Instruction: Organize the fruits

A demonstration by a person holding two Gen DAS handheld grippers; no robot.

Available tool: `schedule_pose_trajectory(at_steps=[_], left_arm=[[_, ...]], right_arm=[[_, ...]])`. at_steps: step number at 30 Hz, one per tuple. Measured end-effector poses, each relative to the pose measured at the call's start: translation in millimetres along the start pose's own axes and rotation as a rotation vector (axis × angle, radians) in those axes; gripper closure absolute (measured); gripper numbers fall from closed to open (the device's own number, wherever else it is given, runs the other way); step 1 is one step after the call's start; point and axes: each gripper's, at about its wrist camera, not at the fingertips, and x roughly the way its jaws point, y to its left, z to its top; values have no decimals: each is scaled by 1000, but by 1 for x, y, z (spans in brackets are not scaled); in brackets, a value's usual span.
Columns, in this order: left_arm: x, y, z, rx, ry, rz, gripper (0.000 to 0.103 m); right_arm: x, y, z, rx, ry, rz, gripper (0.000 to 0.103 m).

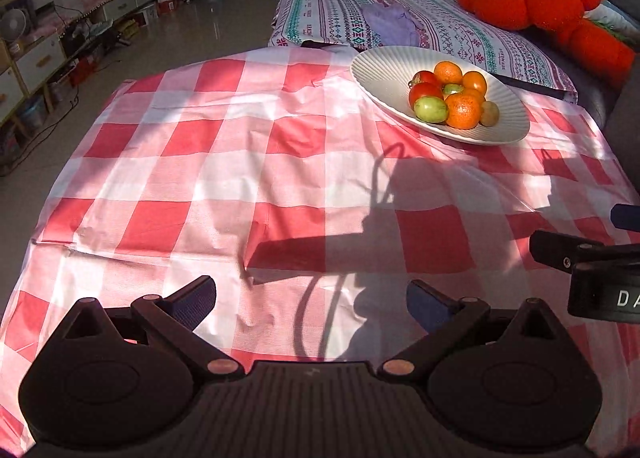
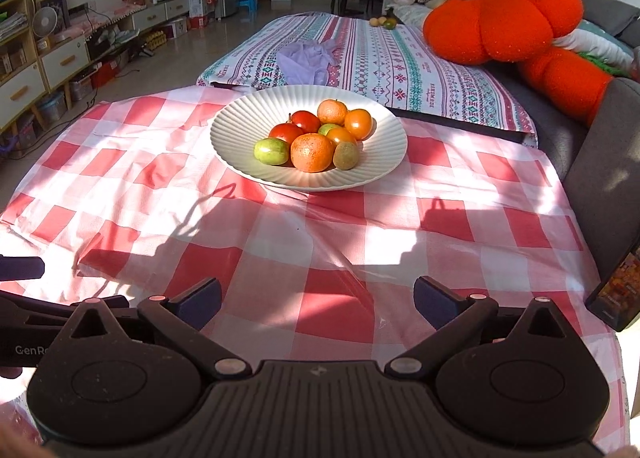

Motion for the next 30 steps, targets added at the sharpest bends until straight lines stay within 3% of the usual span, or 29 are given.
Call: schedule_pose_trajectory(at_steps=[30], left_arm=[[-3,-2,-1,14,-18,4,1]], right_arm=[[1,4,-6,-26,21,8,1]])
